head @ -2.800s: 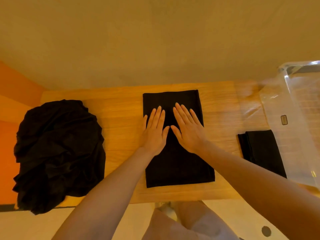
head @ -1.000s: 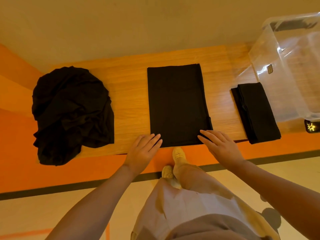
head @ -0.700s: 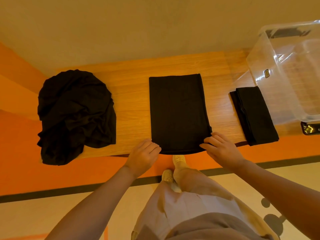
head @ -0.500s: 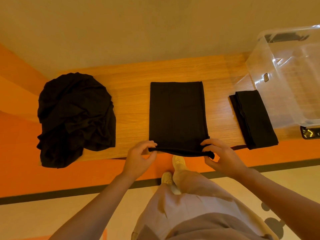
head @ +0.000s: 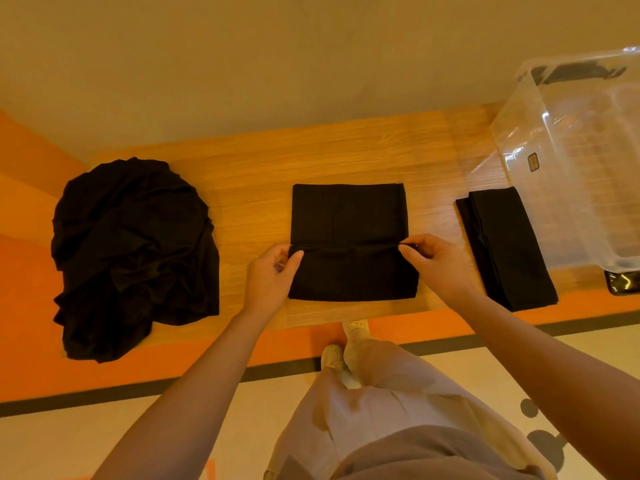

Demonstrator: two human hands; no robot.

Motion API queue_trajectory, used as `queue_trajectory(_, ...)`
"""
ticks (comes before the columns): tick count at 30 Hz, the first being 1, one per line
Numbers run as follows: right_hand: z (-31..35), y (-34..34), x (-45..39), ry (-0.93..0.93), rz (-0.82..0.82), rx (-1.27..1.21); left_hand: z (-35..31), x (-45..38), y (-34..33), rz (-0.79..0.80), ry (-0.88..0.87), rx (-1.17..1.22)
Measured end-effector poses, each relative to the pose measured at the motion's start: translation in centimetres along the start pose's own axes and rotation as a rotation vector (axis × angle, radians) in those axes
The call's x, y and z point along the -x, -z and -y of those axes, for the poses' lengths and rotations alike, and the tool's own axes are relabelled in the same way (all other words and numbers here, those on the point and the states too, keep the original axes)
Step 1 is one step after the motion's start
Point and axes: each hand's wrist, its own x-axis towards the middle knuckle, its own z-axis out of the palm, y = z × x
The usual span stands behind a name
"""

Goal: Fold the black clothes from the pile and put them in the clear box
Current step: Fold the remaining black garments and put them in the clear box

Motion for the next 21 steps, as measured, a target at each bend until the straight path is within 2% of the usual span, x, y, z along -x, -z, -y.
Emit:
queue_trajectory(4, -0.1, -0.5, -1.7, -0.046, -0.056, 0.117, 0.3, -1.6, -1.1, -0.038, 0.030, -0.106)
queue_trajectory(6, -0.1, -0.7, -1.8, -0.036, -0.082, 0.252, 0.4, -1.8, -1.3, -0.057, 0.034, -0.173)
queue_trajectory(8, -0.4, -0.7, -1.5, 0.083, -0.164, 0.448, 0.4, -1.6, -1.2, -0.121, -0.020, -0.284)
queue_trajectory(11, -0.7, -1.1, -0.3, 0.408, -0.239, 0.659, -0.2, -0.6, -1.6, -0.247, -0.257, -0.534)
queue_trajectory(12, -0.7, -1.7, 0.2, 0.493, -0.189, 0.684, -0.5, -0.1, -2.2, -0.208, -0.351, -0.596)
queue_trajectory(15, -1.8, -4.5, 1.8, 0.602, 0.078, 0.808, -0.1, 1.7, -4.9, 0.090, -0.535, -0.765)
queue_trajectory(17, -3.2, -5.5, 2.3, 0.568, 0.173, 0.942, 1.2, 2.0, -5.6, 0.207, -0.485, -0.848)
queue_trajectory(21, -5.1, -3.4, 2.0, 0.477, 0.180, 1.062, 2.6, 1.7, -4.4, 0.263, -0.420, -0.938)
